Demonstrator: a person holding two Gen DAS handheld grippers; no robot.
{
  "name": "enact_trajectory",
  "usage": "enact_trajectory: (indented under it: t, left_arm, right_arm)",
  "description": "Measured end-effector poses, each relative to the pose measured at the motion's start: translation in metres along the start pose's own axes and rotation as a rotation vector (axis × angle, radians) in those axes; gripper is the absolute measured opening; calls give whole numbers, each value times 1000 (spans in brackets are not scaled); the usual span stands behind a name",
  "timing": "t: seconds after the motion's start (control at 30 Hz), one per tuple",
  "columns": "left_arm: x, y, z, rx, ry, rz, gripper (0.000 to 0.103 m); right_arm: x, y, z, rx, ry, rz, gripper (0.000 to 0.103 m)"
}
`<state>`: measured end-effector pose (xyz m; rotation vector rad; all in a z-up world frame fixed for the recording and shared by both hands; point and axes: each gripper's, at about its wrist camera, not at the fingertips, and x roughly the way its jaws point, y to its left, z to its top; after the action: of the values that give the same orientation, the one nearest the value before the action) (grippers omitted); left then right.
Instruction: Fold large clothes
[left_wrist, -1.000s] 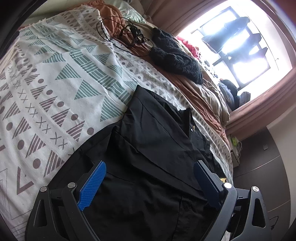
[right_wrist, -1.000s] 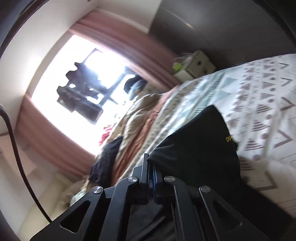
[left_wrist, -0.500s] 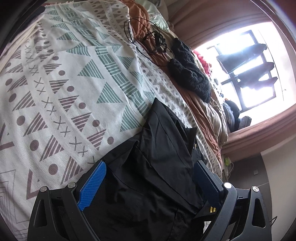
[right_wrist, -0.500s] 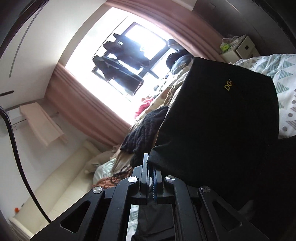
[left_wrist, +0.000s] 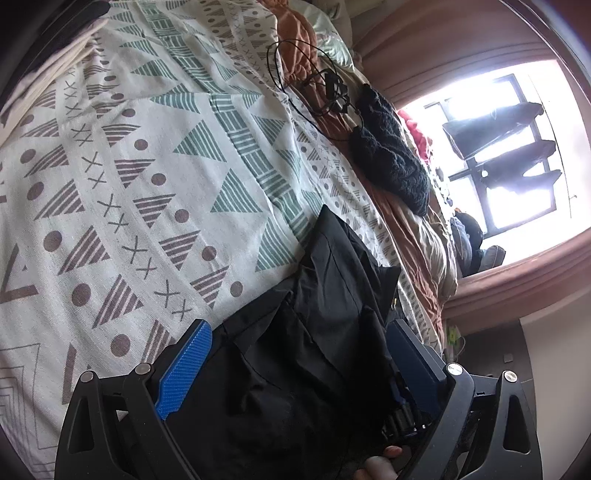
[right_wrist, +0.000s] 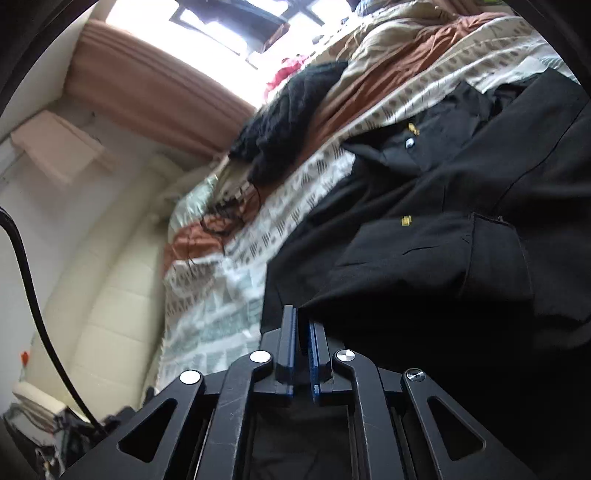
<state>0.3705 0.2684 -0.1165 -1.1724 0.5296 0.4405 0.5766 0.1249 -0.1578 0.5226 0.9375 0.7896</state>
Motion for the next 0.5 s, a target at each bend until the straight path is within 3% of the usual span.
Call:
enact_trajectory:
  t: [0.07,0.1,0.3,0.5]
  left_arm:
    - [0,-2,-1,8,-1,0,96]
    - [0,-3,-2,12,-2,1,96]
    - [2,-9,-6,45,-2,19,96]
    - [3,-11,-9,54,-1,16,96]
  right_arm:
    - [9,0,-6,0,63,11,54]
    - [9,0,-8,5,72,18,58]
    - [-27,-9,-6,33,10,3,60]
    - [-52,-47,7,156,-49,-46,63]
